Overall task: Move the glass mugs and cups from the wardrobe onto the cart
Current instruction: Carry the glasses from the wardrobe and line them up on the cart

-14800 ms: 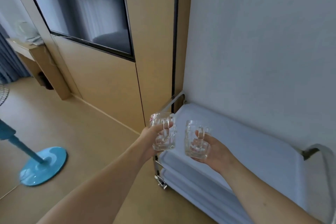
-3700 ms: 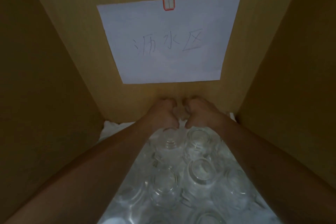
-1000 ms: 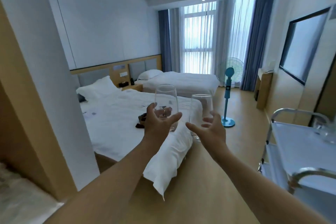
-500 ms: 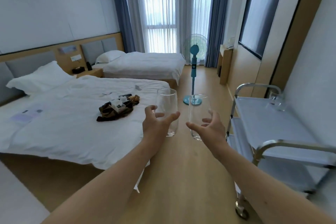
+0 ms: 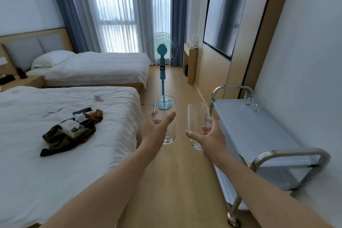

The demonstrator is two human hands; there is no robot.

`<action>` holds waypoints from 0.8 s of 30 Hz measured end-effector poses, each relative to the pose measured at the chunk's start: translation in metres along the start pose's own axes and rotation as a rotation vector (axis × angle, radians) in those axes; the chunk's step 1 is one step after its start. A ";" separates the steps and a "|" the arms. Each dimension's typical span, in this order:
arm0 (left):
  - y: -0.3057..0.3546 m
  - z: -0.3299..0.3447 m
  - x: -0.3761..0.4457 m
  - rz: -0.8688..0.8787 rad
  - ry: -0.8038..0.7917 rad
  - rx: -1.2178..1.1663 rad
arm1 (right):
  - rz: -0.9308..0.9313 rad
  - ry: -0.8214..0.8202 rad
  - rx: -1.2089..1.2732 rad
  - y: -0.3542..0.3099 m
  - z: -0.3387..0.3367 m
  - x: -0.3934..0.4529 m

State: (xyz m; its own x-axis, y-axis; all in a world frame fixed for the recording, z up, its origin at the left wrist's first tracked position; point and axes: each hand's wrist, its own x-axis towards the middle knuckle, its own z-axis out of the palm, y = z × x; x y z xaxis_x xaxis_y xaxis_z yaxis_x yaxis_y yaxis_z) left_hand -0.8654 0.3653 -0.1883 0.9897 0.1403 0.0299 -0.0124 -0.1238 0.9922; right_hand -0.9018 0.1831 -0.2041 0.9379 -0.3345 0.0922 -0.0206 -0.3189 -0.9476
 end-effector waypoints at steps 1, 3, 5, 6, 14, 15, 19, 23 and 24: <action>-0.004 0.001 0.011 -0.006 -0.022 -0.004 | 0.011 -0.002 -0.009 0.004 0.005 0.006; -0.015 0.004 0.030 -0.023 -0.069 -0.001 | 0.044 -0.002 -0.024 0.014 0.015 0.016; -0.024 0.007 0.047 -0.037 -0.103 0.023 | 0.068 -0.001 -0.037 0.024 0.023 0.026; -0.029 0.009 0.056 -0.046 -0.107 0.031 | 0.078 -0.006 -0.042 0.029 0.027 0.033; -0.053 0.037 0.142 -0.119 -0.077 -0.010 | 0.122 -0.029 0.032 0.058 0.057 0.126; -0.055 0.043 0.155 -0.119 -0.071 -0.018 | 0.119 -0.034 0.041 0.060 0.060 0.142; -0.056 0.073 0.212 -0.195 -0.034 -0.086 | 0.122 -0.056 0.070 0.068 0.068 0.207; -0.051 0.109 0.267 -0.230 -0.043 -0.124 | 0.132 -0.072 0.113 0.077 0.067 0.272; -0.049 0.118 0.278 -0.235 -0.047 -0.131 | 0.142 -0.077 0.131 0.082 0.066 0.288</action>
State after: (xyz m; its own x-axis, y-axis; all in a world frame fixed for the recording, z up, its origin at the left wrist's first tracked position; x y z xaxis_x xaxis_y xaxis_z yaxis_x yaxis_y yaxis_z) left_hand -0.5727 0.2940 -0.2430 0.9730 0.1043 -0.2059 0.2033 0.0351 0.9785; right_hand -0.6105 0.1196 -0.2754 0.9526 -0.2975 -0.0638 -0.1137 -0.1535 -0.9816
